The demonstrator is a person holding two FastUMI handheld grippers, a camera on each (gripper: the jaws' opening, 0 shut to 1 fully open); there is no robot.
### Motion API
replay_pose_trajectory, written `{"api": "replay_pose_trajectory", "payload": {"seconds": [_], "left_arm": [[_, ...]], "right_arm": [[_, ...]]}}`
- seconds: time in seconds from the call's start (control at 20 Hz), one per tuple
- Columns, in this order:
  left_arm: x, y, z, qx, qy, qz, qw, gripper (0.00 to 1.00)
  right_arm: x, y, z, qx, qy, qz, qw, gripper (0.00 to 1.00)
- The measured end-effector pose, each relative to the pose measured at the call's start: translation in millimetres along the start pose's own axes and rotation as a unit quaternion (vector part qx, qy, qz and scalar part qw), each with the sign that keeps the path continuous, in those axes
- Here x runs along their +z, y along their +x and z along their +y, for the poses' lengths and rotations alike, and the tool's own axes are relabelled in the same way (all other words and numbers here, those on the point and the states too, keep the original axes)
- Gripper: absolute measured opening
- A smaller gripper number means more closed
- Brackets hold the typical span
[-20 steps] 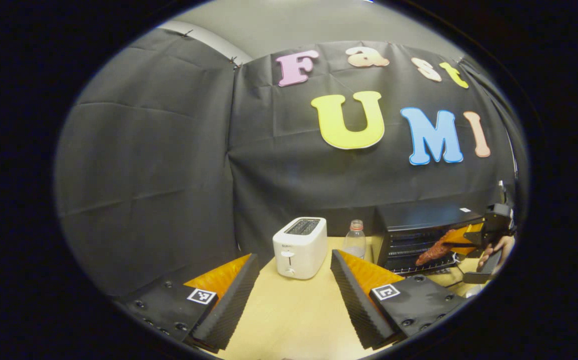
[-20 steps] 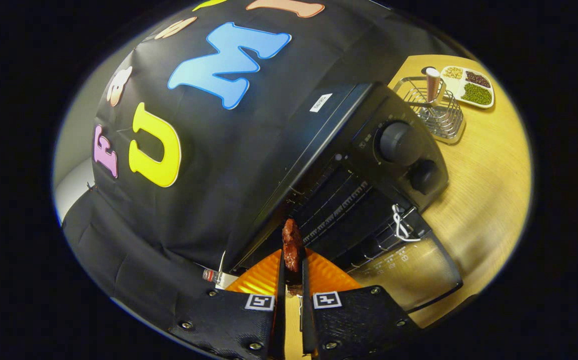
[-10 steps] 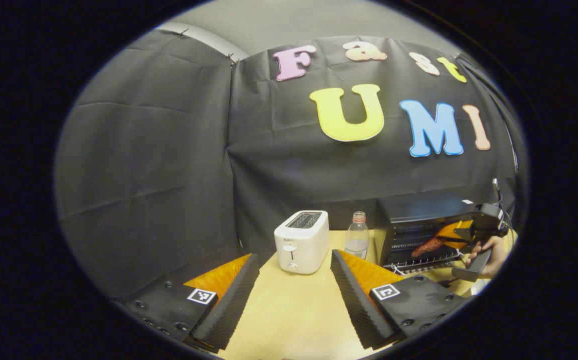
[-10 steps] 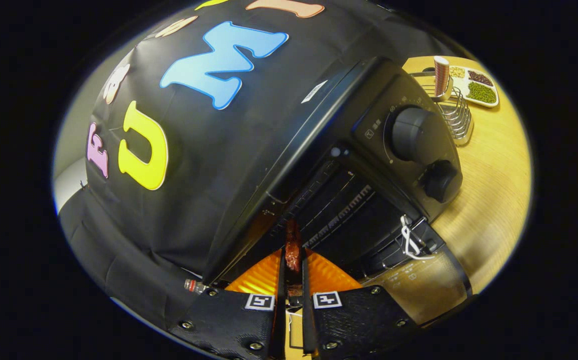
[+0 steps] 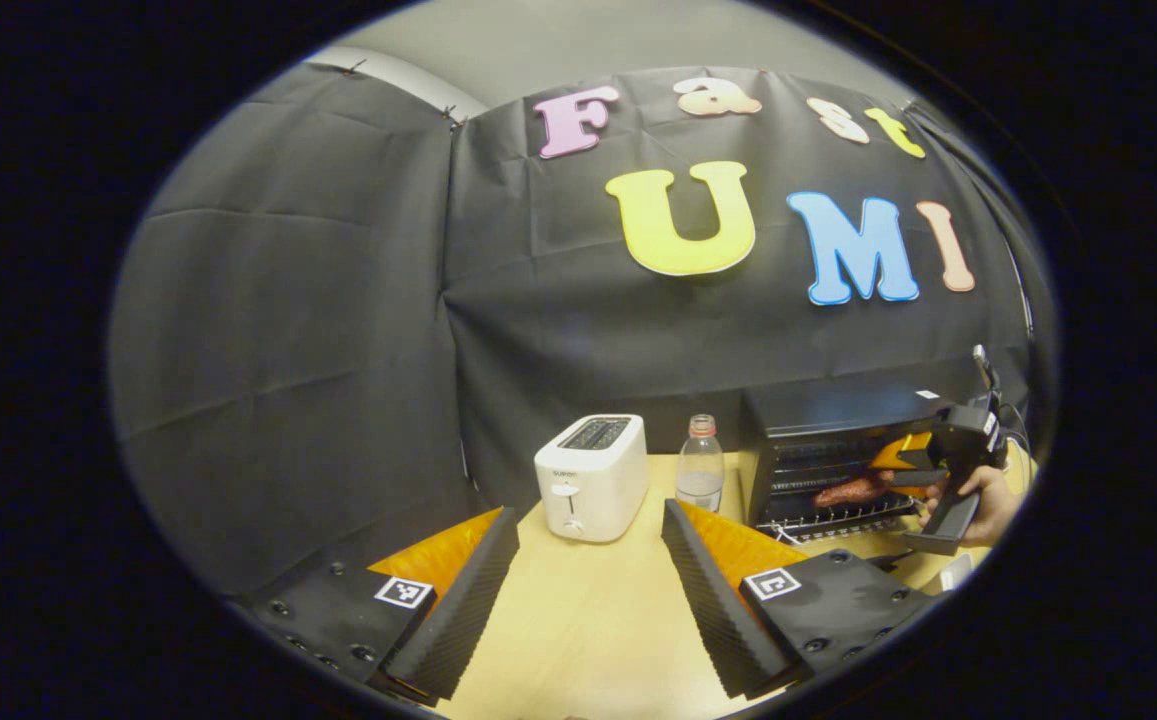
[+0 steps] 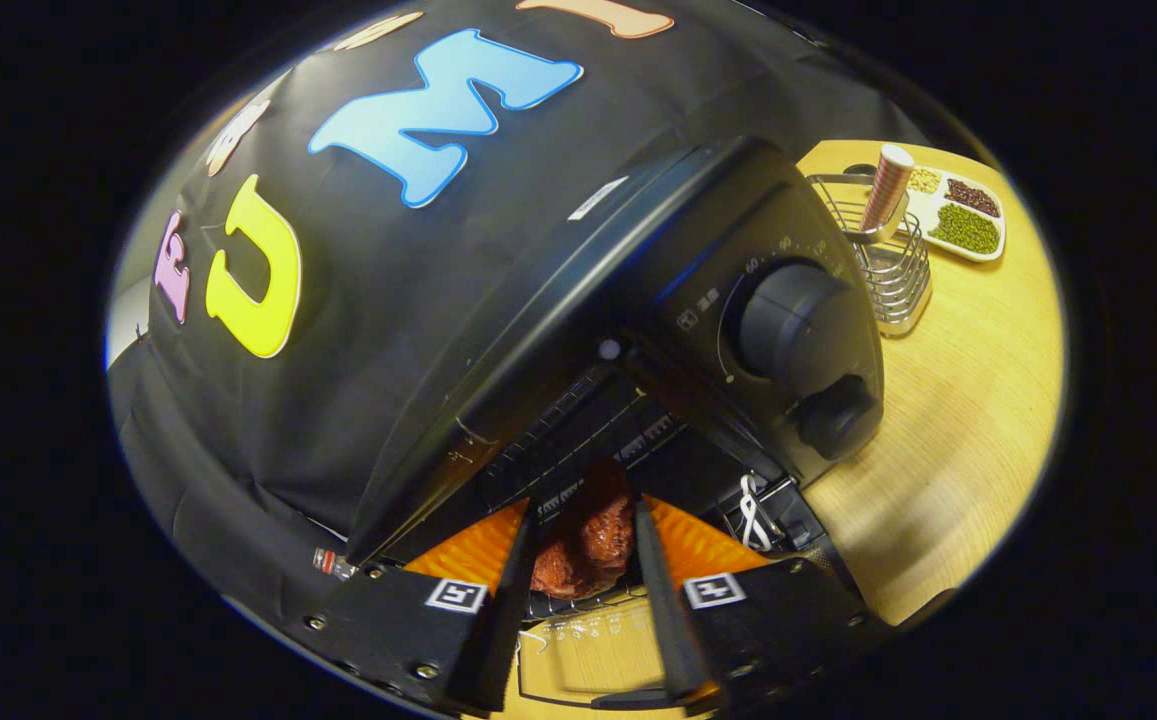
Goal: Open the electric oven with the left hand, put the food in, and close the electric oven.
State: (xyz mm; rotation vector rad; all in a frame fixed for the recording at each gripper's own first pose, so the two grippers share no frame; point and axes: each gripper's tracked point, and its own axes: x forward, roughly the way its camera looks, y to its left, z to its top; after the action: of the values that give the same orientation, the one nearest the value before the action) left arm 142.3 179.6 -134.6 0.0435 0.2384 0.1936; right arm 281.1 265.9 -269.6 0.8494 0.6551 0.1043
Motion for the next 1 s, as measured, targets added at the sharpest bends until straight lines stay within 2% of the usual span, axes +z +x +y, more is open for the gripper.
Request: {"api": "replay_pose_trajectory", "payload": {"seconds": [0.1,0.15,0.2,0.25,0.35,0.55,0.75,0.9,0.95,1.0], "left_arm": [[0,-1,-8,-0.007,-0.003,0.001,1.0,0.98],[3,-1,-14,-0.012,-0.004,-0.002,1.0,0.98],[5,-3,-20,-0.018,-0.005,-0.004,1.0,1.0],[7,-3,-27,-0.023,-0.005,-0.005,1.0,0.98],[12,-6,-43,-0.038,-0.009,-0.011,0.999,1.0],[12,-12,-84,-0.076,-0.017,-0.012,0.997,0.98],[0,-22,-122,-0.109,-0.011,-0.002,0.994,1.0],[-17,-31,-147,-0.135,-0.017,0.023,0.99,1.0],[-22,-34,-154,-0.142,-0.018,0.029,0.989,0.9],[-28,-37,-160,-0.148,-0.018,0.036,0.988,0.95]], "right_arm": [[5,-7,-1,0.001,-0.019,-0.007,1.0,0.89],[7,-15,-1,0.0,-0.028,-0.008,1.0,0.9],[10,-22,-1,0.001,-0.038,-0.008,0.999,0.97],[10,-30,0,0.002,-0.05,-0.008,0.999,0.98],[15,-52,3,0.009,-0.081,-0.014,0.997,0.98],[31,-100,5,0.014,-0.145,-0.042,0.988,0.97],[43,-151,7,0.025,-0.179,-0.063,0.982,0.97],[54,-186,-2,0.02,-0.22,-0.084,0.972,0.97],[56,-197,-5,0.017,-0.233,-0.091,0.968,0.97],[60,-208,-8,0.014,-0.244,-0.098,0.965,0.97]]}}
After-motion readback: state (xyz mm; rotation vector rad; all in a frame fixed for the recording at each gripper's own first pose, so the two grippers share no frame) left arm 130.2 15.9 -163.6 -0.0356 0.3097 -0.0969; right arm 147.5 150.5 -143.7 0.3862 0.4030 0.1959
